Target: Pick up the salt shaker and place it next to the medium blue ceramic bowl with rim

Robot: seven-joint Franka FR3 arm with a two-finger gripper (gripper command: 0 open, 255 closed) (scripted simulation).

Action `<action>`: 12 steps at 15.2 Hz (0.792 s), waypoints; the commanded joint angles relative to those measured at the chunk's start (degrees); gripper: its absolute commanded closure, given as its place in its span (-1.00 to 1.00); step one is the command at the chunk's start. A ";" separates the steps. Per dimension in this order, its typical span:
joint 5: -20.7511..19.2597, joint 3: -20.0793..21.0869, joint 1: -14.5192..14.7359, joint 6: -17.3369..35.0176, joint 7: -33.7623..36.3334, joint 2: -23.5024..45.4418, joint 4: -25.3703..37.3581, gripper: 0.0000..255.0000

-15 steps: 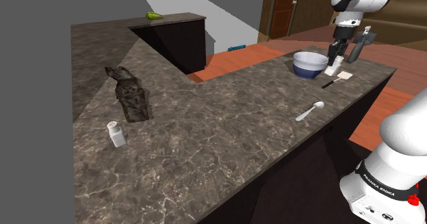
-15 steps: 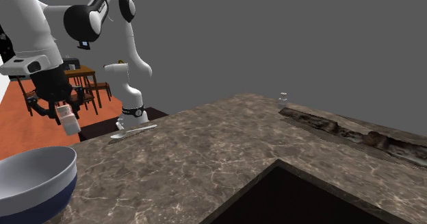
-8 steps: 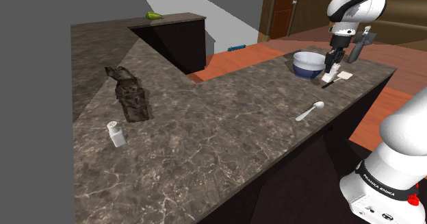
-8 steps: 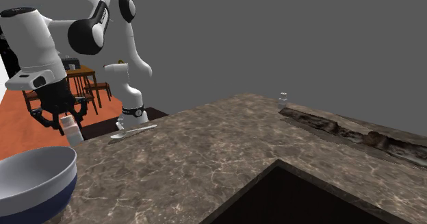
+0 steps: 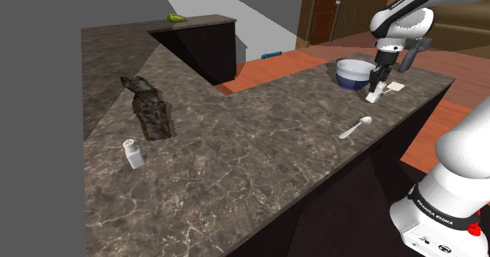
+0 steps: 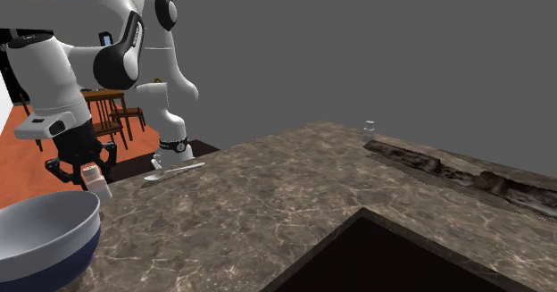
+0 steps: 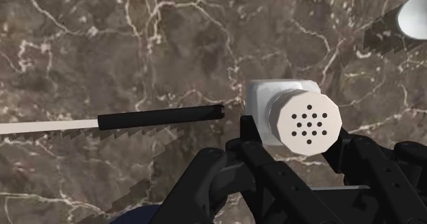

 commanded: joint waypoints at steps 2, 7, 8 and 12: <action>0.41 0.03 -0.02 1.68 -0.30 0.82 -0.90 1.00; 0.42 0.03 -0.02 1.68 -0.30 0.83 -0.89 1.00; 0.42 0.03 -0.02 1.68 -0.30 0.83 -0.89 1.00; 0.42 0.03 -0.02 1.67 -0.30 0.82 -0.89 -1.00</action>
